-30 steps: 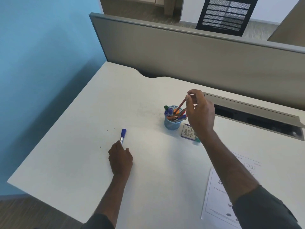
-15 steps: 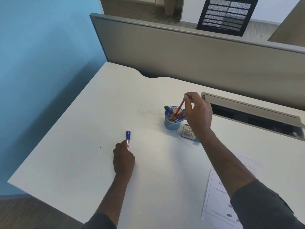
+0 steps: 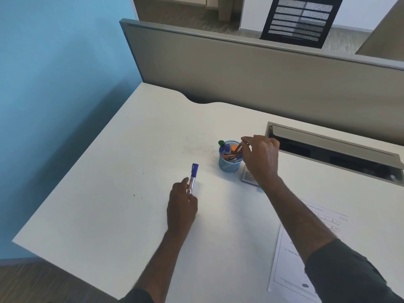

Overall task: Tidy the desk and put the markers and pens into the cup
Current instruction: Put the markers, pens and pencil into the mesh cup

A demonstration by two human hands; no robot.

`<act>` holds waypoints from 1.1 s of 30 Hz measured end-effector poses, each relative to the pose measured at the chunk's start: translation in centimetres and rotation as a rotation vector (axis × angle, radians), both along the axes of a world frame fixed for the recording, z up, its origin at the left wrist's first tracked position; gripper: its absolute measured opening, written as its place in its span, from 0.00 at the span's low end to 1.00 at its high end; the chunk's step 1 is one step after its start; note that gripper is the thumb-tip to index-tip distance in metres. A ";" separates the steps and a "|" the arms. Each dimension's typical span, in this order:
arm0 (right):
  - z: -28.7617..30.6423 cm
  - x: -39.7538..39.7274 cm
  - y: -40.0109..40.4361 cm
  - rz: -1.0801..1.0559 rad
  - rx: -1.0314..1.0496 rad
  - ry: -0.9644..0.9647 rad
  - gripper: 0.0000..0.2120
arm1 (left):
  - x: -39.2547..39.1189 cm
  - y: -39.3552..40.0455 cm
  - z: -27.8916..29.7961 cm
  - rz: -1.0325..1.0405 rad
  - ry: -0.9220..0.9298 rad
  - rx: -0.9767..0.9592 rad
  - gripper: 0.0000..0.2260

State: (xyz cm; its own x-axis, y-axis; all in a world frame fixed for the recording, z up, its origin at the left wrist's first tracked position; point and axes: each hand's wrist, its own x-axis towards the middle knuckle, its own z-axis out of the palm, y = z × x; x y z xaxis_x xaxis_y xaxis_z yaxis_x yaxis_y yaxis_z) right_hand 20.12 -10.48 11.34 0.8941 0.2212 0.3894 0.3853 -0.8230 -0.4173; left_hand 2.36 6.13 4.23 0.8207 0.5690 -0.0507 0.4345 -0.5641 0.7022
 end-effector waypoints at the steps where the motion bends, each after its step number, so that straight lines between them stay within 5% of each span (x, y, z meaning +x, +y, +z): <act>1: 0.0 0.0 0.0 -0.006 -0.003 0.008 0.05 | 0.2 -0.5 0.3 -0.019 -0.025 -0.008 0.23; 7: 0.5 -1.5 0.1 0.101 0.034 -0.111 0.10 | 1.6 -2.8 2.3 -0.129 -0.239 -0.075 0.21; 15: 2.1 -4.6 0.9 0.359 0.279 0.054 0.10 | 2.6 -4.1 4.6 -0.207 -0.399 -0.122 0.20; 23: 2.3 -4.4 -0.6 0.330 0.389 0.215 0.09 | 2.0 -4.6 4.4 -0.260 -0.373 -0.140 0.19; 33: 3.0 -2.6 -1.5 0.014 0.378 0.000 0.05 | 1.6 -3.8 4.2 -0.182 -0.323 -0.173 0.21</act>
State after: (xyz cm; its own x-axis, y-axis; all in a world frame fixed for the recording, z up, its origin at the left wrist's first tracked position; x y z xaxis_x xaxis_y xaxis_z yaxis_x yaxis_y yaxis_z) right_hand 17.55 -11.94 14.38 0.8920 0.0746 0.4459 0.3957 -0.6056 -0.6904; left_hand 3.93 2.35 8.40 0.8964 0.4191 0.1442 0.0799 -0.4729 0.8775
